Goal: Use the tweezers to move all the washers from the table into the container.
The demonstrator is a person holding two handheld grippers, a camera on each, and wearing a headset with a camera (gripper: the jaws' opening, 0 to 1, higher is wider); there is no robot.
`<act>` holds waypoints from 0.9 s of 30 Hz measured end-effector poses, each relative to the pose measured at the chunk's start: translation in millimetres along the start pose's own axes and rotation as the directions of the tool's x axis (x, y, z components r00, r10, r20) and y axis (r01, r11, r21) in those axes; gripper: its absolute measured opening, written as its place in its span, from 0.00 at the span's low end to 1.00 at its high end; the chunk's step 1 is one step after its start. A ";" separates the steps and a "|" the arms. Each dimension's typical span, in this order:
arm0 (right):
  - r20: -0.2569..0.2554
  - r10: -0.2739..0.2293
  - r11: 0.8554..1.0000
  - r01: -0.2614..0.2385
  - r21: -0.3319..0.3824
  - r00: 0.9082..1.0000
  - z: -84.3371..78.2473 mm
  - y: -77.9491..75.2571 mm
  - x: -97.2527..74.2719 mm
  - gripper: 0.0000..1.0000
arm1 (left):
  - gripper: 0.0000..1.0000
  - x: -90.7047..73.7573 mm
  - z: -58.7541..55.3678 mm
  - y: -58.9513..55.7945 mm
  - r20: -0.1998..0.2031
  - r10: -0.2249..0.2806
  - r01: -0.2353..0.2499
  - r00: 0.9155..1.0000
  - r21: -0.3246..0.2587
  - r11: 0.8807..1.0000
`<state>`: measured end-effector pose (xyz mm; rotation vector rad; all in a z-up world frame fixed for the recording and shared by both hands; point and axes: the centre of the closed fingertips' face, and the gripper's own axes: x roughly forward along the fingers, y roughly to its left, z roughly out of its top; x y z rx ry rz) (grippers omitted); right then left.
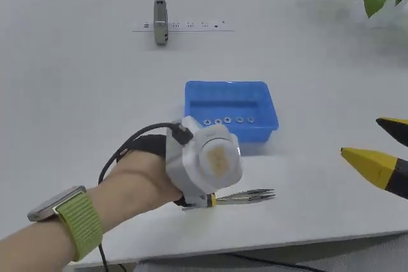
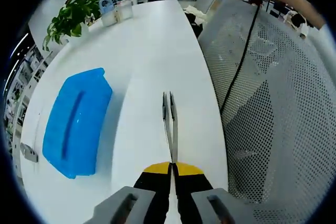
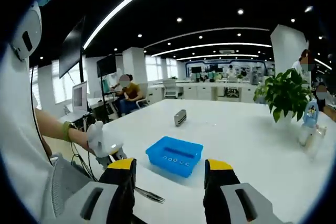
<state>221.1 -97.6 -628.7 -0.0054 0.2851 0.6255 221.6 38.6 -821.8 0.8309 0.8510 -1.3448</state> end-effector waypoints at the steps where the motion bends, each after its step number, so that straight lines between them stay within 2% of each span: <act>1: 0.005 0.001 1.000 -0.001 0.000 1.000 0.8 1.0 -0.8 0.51 | 0.02 -0.4 1.0 -0.3 0.011 0.002 -0.002 1.000 -0.007 1.000; 4: 0.012 0.029 1.000 -0.029 -0.005 1.000 -1.5 5.6 -3.6 0.51 | 0.14 -11.2 7.3 -4.8 0.082 0.020 -0.008 0.996 -0.143 0.990; 6: 0.004 0.057 0.998 -0.057 -0.008 0.998 -6.2 6.2 -1.9 0.51 | 0.21 -29.9 12.4 2.2 0.148 0.116 -0.080 0.982 -0.227 0.971; 7: 0.001 0.071 0.997 -0.071 -0.008 0.997 -7.8 6.4 -1.1 0.52 | 0.25 -36.5 13.8 3.8 0.172 0.145 -0.095 0.974 -0.268 0.959; 8: 0.002 0.096 0.995 -0.096 -0.005 0.995 -9.8 5.6 0.9 0.52 | 0.28 -49.1 19.6 7.4 0.235 0.202 -0.111 0.951 -0.349 0.930; 9: 0.000 0.111 0.994 -0.111 -0.008 0.994 -11.4 4.7 2.5 0.52 | 0.33 -58.5 24.0 10.6 0.280 0.247 -0.118 0.928 -0.407 0.906; 10: -0.005 0.127 0.992 -0.127 -0.014 0.992 -13.5 3.1 4.2 0.52 | 0.38 -68.5 27.8 13.7 0.321 0.292 -0.121 0.901 -0.462 0.879; 11: -0.005 0.145 0.989 -0.145 -0.013 0.989 -15.3 0.7 7.2 0.52 | 0.42 -84.3 31.0 18.6 0.368 0.367 -0.126 0.855 -0.538 0.833; 12: 0.004 0.166 0.986 -0.166 -0.008 0.986 -15.0 1.1 9.5 0.53 | 0.46 -96.1 32.8 22.8 0.396 0.426 -0.136 0.813 -0.582 0.801; 13: 0.001 0.203 0.979 -0.203 -0.009 0.979 -16.5 3.4 12.5 0.55 | 0.51 -114.0 33.9 28.0 0.427 0.517 -0.155 0.742 -0.641 0.752; 14: -0.007 0.221 0.975 -0.222 -0.031 0.975 -18.4 4.6 14.3 0.57 | 0.56 -125.0 33.2 29.2 0.433 0.566 -0.169 0.702 -0.671 0.722; 15: -0.031 0.228 0.969 -0.229 -0.088 0.973 -23.4 3.2 17.4 0.59 | 0.62 -134.6 32.2 28.8 0.431 0.613 -0.189 0.662 -0.695 0.693; 16: -0.048 0.226 0.966 -0.230 -0.119 0.973 -27.3 1.6 19.3 0.60 | 0.65 -147.8 28.1 28.1 0.418 0.674 -0.218 0.609 -0.729 0.649; 17: -0.067 0.228 0.961 -0.235 -0.143 0.971 -31.5 1.1 21.3 0.61 | 0.67 -156.1 25.6 27.2 0.410 0.711 -0.232 0.571 -0.750 0.619; 18: -0.106 0.237 0.951 -0.253 -0.176 0.966 -39.6 1.6 23.1 0.62 | 0.68 -166.6 20.4 25.2 0.392 0.755 -0.247 0.525 -0.779 0.576; 19: -0.130 0.237 0.946 -0.259 -0.192 0.963 -44.0 1.2 24.2 0.63 | 0.69 -173.0 17.0 24.0 0.379 0.784 -0.255 0.492 -0.798 0.546; 20: -0.135 0.245 0.940 -0.270 -0.210 0.960 -46.3 2.3 25.9 0.65 | 0.71 -180.4 12.2 22.4 0.362 0.816 -0.253 0.451 -0.825 0.506; 21: -0.144 0.256 0.933 -0.283 -0.223 0.956 -48.2 3.3 26.4 0.66 | 0.73 -183.8 8.9 21.6 0.347 0.834 -0.247 0.430 -0.843 0.478; 22: -0.146 0.260 0.930 -0.288 -0.228 0.954 -49.8 2.8 27.3 0.67 | 0.76 -187.1 3.7 20.5 0.326 0.854 -0.240 0.406 -0.864 0.444; 23: -0.148 0.265 0.929 -0.294 -0.226 0.953 -51.3 0.9 27.7 0.68 | 0.80 -189.0 1.2 20.2 0.316 0.864 -0.240 0.393 -0.871 0.428; 25: -0.148 0.276 0.930 -0.303 -0.210 0.950 -54.7 -6.3 29.2 0.69 | 0.85 -190.9 -3.9 19.5 0.283 0.882 -0.230 0.378 -0.894 0.385; 26: -0.148 0.270 0.934 -0.296 -0.200 0.951 -56.2 -11.0 30.2 0.70 | 0.87 -192.2 -4.4 19.1 0.278 0.887 -0.226 0.369 -0.898 0.376; 27: -0.149 0.254 0.944 -0.278 -0.179 0.956 -58.3 -18.4 31.6 0.71 | 0.88 -192.2 -5.1 19.7 0.268 0.891 -0.228 0.366 -0.903 0.365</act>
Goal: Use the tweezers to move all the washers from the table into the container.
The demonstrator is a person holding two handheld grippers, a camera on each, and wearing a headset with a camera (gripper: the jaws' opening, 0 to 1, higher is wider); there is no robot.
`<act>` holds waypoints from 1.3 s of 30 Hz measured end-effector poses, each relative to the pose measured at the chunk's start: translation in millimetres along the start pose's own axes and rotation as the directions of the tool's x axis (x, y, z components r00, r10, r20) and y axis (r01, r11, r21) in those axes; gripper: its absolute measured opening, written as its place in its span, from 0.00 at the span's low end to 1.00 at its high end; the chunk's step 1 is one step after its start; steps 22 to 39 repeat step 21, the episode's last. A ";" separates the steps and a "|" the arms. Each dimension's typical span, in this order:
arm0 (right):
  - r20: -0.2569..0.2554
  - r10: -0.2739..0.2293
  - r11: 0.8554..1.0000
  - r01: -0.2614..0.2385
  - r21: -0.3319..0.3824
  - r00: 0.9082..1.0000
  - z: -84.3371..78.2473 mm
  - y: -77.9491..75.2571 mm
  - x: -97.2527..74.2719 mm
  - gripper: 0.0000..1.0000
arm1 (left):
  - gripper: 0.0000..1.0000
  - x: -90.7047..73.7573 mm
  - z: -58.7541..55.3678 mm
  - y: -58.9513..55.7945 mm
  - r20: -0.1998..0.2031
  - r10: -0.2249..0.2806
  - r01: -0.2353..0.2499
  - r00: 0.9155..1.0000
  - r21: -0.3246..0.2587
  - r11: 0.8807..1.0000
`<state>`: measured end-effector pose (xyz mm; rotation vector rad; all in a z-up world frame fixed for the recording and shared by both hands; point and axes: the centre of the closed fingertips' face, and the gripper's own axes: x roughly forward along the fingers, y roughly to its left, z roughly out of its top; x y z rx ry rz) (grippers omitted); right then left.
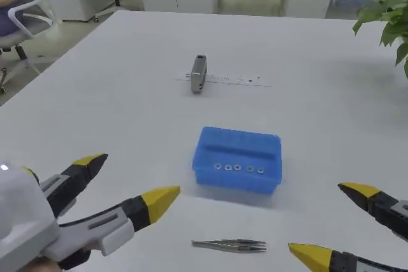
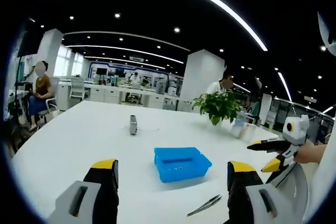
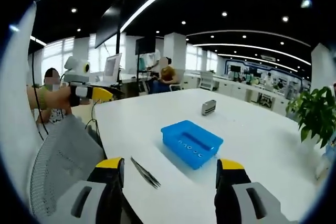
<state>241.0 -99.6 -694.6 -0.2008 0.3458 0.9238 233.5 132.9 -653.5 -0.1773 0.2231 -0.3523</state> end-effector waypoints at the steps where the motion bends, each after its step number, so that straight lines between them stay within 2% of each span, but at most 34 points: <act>1: 0.001 -0.008 1.000 0.008 0.008 1.000 -1.5 -4.2 -0.5 0.73 | 0.89 -0.6 0.4 0.9 0.003 0.013 -0.013 1.000 0.004 1.000; 3: 0.011 -0.041 0.999 0.041 0.017 0.999 -3.2 -15.3 -2.7 0.80 | 0.93 -0.7 2.2 3.4 0.018 0.039 -0.039 0.999 0.008 0.999; 5: 0.026 -0.086 0.996 0.085 0.038 0.996 -4.8 -29.6 -6.1 0.87 | 0.98 0.0 3.8 5.4 0.039 0.059 -0.059 0.998 -0.010 0.998; 6: 0.032 -0.123 0.990 0.121 0.066 0.992 -6.1 -39.7 -8.3 0.89 | 0.98 0.3 2.8 6.4 0.041 0.065 -0.064 0.997 -0.033 0.997; 8: 0.037 -0.158 0.983 0.154 0.095 0.987 -6.9 -49.1 -10.5 0.95 | 0.99 1.4 0.7 7.3 0.036 0.069 -0.068 0.997 -0.035 0.997; 9: 0.052 -0.167 0.981 0.161 0.107 0.985 -4.2 -51.8 -11.0 0.99 | 0.99 1.9 -0.2 7.5 0.029 0.074 -0.073 0.997 -0.027 0.997; 10: 0.044 -0.163 0.983 0.158 0.099 0.986 -5.0 -52.2 -12.1 0.98 | 0.99 2.3 -0.9 7.3 0.022 0.077 -0.076 0.997 -0.014 0.997; 12: 0.048 -0.182 0.979 0.177 0.098 0.982 -4.2 -55.2 -12.5 0.99 | 0.99 3.2 0.0 8.0 0.024 0.084 -0.084 0.996 0.004 0.996; 14: 0.044 -0.189 0.978 0.184 0.099 0.981 -6.9 -62.4 -12.8 0.99 | 0.99 5.0 0.6 8.6 0.026 0.085 -0.085 0.996 -0.001 0.996; 18: 0.052 -0.204 0.971 0.195 0.139 0.978 -8.4 -65.5 -12.4 0.99 | 0.99 11.8 -0.9 5.7 0.020 0.074 -0.074 0.997 0.002 0.997; 21: 0.048 -0.216 0.969 0.208 0.133 0.975 -10.0 -68.2 -13.2 0.99 | 0.99 15.9 -3.7 2.4 0.013 0.062 -0.062 0.998 0.006 0.998; 39: 0.048 -0.216 0.969 0.208 0.133 0.975 -10.0 -68.2 -13.2 0.99 | 0.99 15.9 -3.7 2.4 0.013 0.062 -0.062 0.998 0.006 0.998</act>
